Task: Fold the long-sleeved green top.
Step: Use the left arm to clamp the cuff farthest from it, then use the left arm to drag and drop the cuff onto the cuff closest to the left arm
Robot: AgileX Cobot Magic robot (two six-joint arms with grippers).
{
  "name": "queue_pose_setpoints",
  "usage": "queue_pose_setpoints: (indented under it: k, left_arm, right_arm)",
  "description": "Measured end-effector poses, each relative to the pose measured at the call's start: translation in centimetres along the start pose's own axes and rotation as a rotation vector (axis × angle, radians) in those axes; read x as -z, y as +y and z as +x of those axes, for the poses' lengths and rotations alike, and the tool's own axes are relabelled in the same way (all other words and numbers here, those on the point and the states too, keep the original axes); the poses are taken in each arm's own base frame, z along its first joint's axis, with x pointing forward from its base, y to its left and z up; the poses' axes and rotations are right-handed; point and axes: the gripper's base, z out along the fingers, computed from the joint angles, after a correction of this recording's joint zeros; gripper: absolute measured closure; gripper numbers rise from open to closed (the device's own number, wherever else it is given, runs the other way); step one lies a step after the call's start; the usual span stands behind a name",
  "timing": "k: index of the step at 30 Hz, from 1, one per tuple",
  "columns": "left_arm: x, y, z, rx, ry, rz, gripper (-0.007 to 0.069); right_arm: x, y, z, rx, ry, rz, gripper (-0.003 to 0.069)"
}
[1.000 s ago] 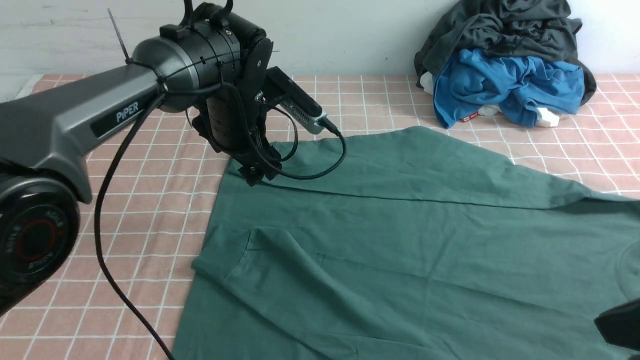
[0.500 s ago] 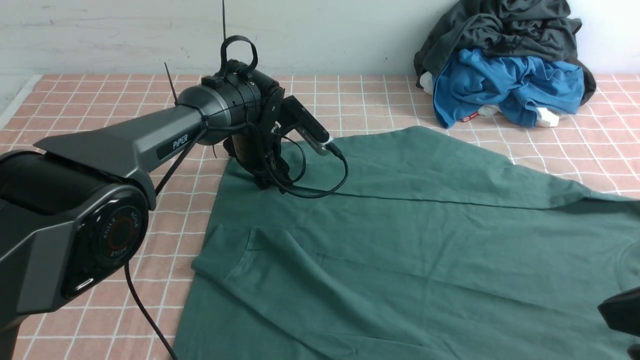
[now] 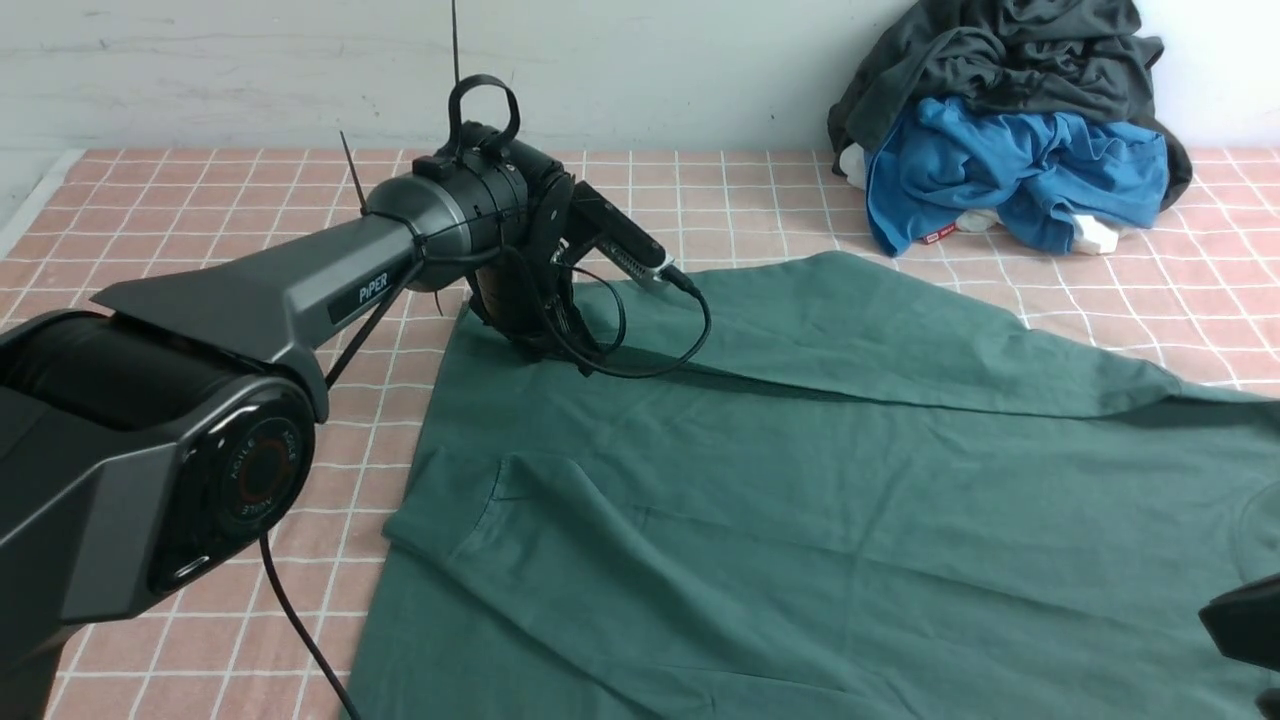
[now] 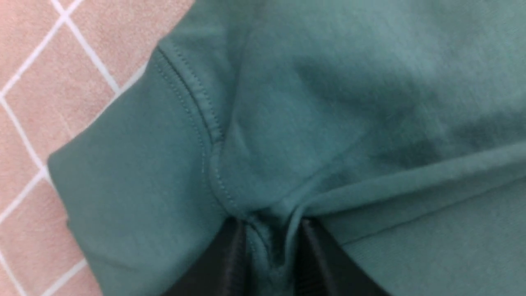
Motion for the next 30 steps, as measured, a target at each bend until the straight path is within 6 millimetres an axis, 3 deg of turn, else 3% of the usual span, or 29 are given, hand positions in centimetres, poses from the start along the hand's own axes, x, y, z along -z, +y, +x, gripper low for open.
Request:
queue_pose_setpoints:
  k: [3,8,12,16,17,18,19,21,23,24,25,30]
  left_arm:
    - [-0.2,-0.1,0.0,0.005,0.001,0.004,0.059]
    - [0.5,0.0,0.1,0.015,0.035,0.018,0.0601]
    - [6.0,-0.6,0.3,0.013,0.153,0.059,0.0601]
    - [11.8,-1.7,0.1,0.03,0.104,0.109,0.0601]
    - [12.0,-1.8,0.2,0.03,0.103,0.113,0.0601]
    - [13.9,-2.6,0.9,0.021,0.1,0.134,0.0601]
    - [14.5,-3.3,1.6,0.006,0.116,0.142,0.0601]
    - [14.5,-4.1,2.7,-0.016,0.153,0.148,0.0601]
    - [14.8,-6.1,5.4,-0.075,0.236,0.154,0.0601]
    - [15.0,-6.3,5.6,-0.081,0.238,0.154,0.0601]
    - [14.7,-7.4,7.3,-0.111,0.295,0.167,0.0601]
    - [13.7,-9.3,10.1,-0.166,0.39,0.187,0.0601]
  right_arm:
    - [0.0,0.0,0.0,0.0,0.0,0.0,0.0673]
    - [0.0,0.0,0.0,0.0,0.0,0.0,0.0673]
    - [0.0,0.0,0.0,0.0,-0.002,0.0,0.0673]
    - [0.8,0.6,0.2,0.023,-0.032,-0.01,0.0673]
    - [0.8,0.6,0.3,0.024,-0.033,-0.01,0.0673]
    - [1.4,1.0,0.6,0.047,-0.046,-0.011,0.0673]
    - [1.9,1.2,0.8,0.063,-0.058,-0.009,0.0673]
    - [2.4,1.4,1.2,0.08,-0.075,-0.007,0.0673]
    - [3.5,1.8,1.8,0.112,-0.114,0.007,0.0673]
    - [3.6,1.8,1.8,0.114,-0.117,0.009,0.0673]
    - [4.1,1.9,2.2,0.127,-0.134,0.014,0.0673]
    - [4.4,2.1,2.4,0.132,-0.144,0.01,0.0673]
